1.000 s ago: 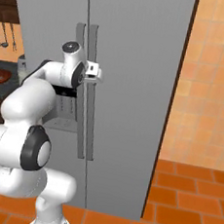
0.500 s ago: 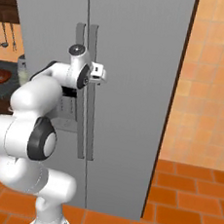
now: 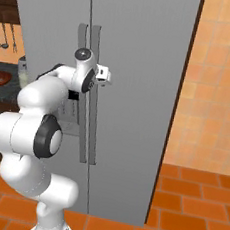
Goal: Grab a lemon wedge from the fridge and one ice cube from the ice bowl, and put them in the glass of lemonade.
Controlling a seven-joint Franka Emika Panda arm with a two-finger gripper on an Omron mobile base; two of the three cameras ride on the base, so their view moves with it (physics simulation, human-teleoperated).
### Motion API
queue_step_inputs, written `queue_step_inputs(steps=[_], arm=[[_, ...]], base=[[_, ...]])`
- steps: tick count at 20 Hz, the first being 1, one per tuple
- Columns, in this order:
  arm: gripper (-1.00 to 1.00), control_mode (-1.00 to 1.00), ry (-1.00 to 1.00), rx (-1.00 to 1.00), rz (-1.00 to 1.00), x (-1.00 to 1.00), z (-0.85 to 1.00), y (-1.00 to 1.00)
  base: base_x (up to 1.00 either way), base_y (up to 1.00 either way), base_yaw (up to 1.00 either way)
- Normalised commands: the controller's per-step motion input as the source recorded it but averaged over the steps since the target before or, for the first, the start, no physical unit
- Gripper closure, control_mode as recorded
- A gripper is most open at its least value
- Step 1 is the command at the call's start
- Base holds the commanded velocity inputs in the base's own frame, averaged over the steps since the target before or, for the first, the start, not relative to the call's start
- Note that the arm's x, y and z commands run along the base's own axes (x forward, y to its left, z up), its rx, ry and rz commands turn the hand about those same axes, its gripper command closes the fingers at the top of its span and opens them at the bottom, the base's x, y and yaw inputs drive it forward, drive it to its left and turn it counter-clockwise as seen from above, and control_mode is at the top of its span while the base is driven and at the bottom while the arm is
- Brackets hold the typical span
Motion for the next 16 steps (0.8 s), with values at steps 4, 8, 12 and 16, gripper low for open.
queue_step_inputs(steps=[4,8,12,16], arm=[[-1.00,-1.00,-0.05,0.00,0.00,0.30,-0.16,0.00],[-1.00,-1.00,-0.08,0.01,0.00,0.27,-0.21,0.00],[-1.00,-1.00,-0.09,0.03,0.00,0.22,-0.22,0.00],[-1.00,-1.00,-0.06,0.04,0.00,0.18,-0.15,0.00]], base=[[0.00,0.00,0.00],[0.00,0.00,0.00],[0.00,0.00,0.00],[0.00,0.00,0.00]])
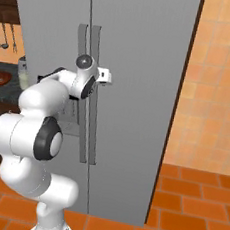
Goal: Grab a lemon wedge from the fridge and one ice cube from the ice bowl, and put them in the glass of lemonade.
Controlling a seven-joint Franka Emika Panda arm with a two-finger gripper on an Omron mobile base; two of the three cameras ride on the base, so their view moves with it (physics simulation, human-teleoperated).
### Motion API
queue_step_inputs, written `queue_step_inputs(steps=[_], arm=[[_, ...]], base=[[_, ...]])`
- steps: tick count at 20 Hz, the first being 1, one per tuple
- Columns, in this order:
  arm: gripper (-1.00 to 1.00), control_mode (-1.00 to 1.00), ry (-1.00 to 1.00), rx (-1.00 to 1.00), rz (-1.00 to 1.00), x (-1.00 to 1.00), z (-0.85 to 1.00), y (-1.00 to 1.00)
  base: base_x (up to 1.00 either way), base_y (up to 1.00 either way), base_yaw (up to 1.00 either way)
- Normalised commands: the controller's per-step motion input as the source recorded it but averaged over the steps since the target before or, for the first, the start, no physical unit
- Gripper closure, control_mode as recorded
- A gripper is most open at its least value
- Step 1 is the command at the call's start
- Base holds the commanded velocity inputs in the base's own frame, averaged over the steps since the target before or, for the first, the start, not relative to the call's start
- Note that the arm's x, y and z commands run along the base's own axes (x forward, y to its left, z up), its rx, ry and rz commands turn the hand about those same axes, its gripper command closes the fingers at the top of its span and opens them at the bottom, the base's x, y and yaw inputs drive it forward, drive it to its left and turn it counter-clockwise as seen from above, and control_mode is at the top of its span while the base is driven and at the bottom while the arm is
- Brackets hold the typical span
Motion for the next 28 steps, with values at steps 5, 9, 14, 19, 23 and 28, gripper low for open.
queue_step_inputs(steps=[5,9,14,19,23,28], arm=[[-1.00,-1.00,-0.03,0.03,0.00,0.28,-0.11,0.00],[-1.00,-1.00,-0.02,0.01,0.00,0.44,-0.05,0.00],[-1.00,-1.00,-0.02,0.00,0.00,0.44,0.00,-0.27],[-1.00,-1.00,-0.14,0.00,0.00,0.12,-0.11,-0.01],[-1.00,-1.00,-0.18,0.00,-0.01,0.24,-0.22,0.00],[-1.00,-1.00,-0.01,0.00,-0.01,0.29,0.00,0.10]], base=[[0.00,0.00,0.00],[0.00,0.00,0.00],[0.00,0.00,0.00],[0.00,0.00,0.00],[0.00,0.00,0.00],[0.00,0.00,0.00]])
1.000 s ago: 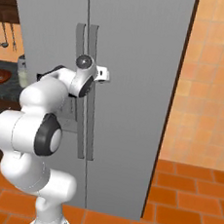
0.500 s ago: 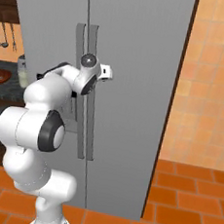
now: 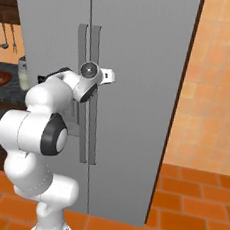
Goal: Grab a lemon wedge from the fridge and one ice cube from the ice bowl, and put them in the glass of lemonade.
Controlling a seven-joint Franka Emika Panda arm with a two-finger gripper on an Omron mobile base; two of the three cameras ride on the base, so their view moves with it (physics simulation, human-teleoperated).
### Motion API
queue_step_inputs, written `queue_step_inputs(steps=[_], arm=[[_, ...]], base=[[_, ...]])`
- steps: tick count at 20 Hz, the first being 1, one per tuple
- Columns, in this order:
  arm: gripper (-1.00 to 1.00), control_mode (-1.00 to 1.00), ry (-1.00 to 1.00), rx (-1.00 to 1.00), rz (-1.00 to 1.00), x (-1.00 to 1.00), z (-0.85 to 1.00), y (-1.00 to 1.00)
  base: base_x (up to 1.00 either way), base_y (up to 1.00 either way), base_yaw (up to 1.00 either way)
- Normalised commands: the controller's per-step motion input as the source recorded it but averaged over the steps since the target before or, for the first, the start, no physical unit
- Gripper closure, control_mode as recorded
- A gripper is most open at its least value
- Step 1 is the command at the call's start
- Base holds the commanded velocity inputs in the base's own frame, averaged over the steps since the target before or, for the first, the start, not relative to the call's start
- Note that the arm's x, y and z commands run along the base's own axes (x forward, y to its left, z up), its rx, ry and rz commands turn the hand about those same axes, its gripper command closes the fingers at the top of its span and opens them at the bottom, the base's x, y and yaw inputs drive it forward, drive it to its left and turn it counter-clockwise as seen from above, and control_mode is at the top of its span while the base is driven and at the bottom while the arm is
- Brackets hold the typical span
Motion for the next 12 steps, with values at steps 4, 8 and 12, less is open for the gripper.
queue_step_inputs(steps=[4,8,12], arm=[[1.00,-1.00,0.01,0.00,0.00,0.28,0.00,0.07],[1.00,-1.00,0.05,0.00,0.00,0.03,0.03,-0.05],[1.00,-1.00,0.00,0.00,-0.07,-0.05,0.01,-0.39]], base=[[0.00,0.00,0.00],[0.00,0.00,0.00],[0.00,0.00,0.00]])
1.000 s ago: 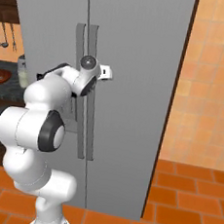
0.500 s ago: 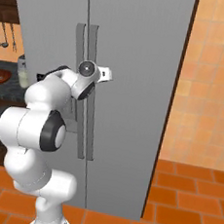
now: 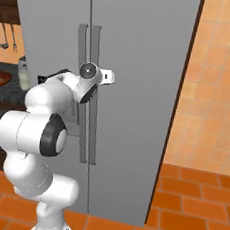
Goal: Grab a lemon wedge from the fridge and one ice cube from the ice bowl, and put them in the glass of lemonade.
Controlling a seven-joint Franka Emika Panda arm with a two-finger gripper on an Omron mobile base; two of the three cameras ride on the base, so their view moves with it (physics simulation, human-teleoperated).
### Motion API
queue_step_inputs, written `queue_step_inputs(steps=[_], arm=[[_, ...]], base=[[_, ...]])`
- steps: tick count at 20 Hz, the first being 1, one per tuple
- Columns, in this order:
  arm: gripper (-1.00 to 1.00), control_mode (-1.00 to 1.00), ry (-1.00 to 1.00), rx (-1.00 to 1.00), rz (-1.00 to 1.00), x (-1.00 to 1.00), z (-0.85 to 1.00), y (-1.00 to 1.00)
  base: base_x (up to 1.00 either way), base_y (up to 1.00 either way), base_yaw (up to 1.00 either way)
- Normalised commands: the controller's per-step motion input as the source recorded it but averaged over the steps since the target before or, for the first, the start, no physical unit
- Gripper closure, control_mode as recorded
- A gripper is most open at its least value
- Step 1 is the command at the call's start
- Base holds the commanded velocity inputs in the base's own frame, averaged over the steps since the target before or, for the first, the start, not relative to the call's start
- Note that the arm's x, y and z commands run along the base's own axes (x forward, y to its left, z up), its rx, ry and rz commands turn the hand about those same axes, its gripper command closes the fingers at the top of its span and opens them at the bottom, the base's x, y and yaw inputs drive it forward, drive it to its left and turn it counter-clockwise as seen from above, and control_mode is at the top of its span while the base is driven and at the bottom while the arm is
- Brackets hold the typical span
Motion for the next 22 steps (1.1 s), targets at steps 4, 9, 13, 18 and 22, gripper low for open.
queue_step_inputs(steps=[4,9,13,18,22], arm=[[1.00,-1.00,0.00,0.02,-0.11,-0.45,0.19,-0.71],[1.00,-1.00,0.00,0.05,-0.10,-0.69,0.25,-0.86],[1.00,-1.00,0.00,0.06,-0.10,-0.62,0.29,-0.90],[1.00,-1.00,0.01,0.05,-0.12,-0.60,0.33,-0.99],[1.00,-1.00,0.00,0.08,-0.14,-0.69,0.07,-1.00]], base=[[0.00,0.00,0.00],[0.00,0.00,0.00],[0.00,0.00,0.00],[0.00,0.00,0.00],[0.00,0.00,0.00]])
